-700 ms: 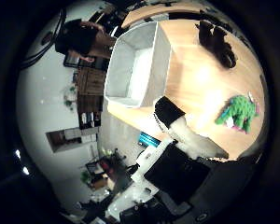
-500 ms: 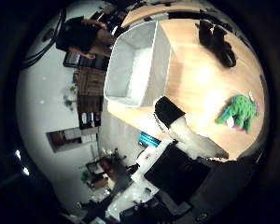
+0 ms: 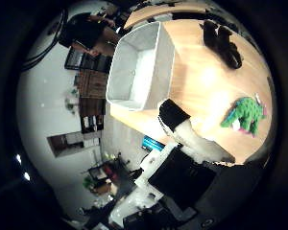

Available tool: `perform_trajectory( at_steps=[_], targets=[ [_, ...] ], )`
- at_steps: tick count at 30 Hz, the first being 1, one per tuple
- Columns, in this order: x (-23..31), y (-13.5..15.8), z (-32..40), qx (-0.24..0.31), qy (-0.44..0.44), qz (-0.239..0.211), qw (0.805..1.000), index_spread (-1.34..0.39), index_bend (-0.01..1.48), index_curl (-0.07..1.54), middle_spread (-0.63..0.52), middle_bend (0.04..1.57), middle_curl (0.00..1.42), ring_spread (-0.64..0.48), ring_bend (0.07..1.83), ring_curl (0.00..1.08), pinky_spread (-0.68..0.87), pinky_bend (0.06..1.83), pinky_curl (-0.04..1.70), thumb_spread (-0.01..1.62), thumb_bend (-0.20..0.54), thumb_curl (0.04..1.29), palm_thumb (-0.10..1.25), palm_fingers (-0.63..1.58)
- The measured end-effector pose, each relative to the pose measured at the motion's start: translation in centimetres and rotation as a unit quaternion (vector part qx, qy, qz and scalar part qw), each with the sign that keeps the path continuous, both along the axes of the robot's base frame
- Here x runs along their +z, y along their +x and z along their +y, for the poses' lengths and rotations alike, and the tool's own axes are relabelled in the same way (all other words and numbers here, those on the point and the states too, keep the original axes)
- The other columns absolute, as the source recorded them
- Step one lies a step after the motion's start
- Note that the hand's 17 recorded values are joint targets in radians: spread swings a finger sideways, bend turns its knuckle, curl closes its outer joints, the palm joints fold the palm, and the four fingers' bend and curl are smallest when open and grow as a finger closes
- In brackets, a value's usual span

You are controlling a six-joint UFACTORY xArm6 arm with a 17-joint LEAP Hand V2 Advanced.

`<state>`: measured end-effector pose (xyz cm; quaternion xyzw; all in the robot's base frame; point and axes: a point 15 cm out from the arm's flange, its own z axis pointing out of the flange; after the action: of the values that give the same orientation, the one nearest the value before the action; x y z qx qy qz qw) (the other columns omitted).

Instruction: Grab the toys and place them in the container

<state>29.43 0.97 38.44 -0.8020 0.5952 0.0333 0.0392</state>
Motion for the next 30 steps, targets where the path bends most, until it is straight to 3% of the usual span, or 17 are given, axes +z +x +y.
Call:
perform_trajectory(
  at_steps=[30],
  targets=[
    [-8.7,1.9,-12.9,-0.089,-0.034,0.033,0.995,-0.5,0.17,0.32,-0.22,0.27,0.37,-0.17,0.6,0.17,0.36,0.58,0.05,0.97,-0.029,0.3,0.45,0.41]
  ],
)
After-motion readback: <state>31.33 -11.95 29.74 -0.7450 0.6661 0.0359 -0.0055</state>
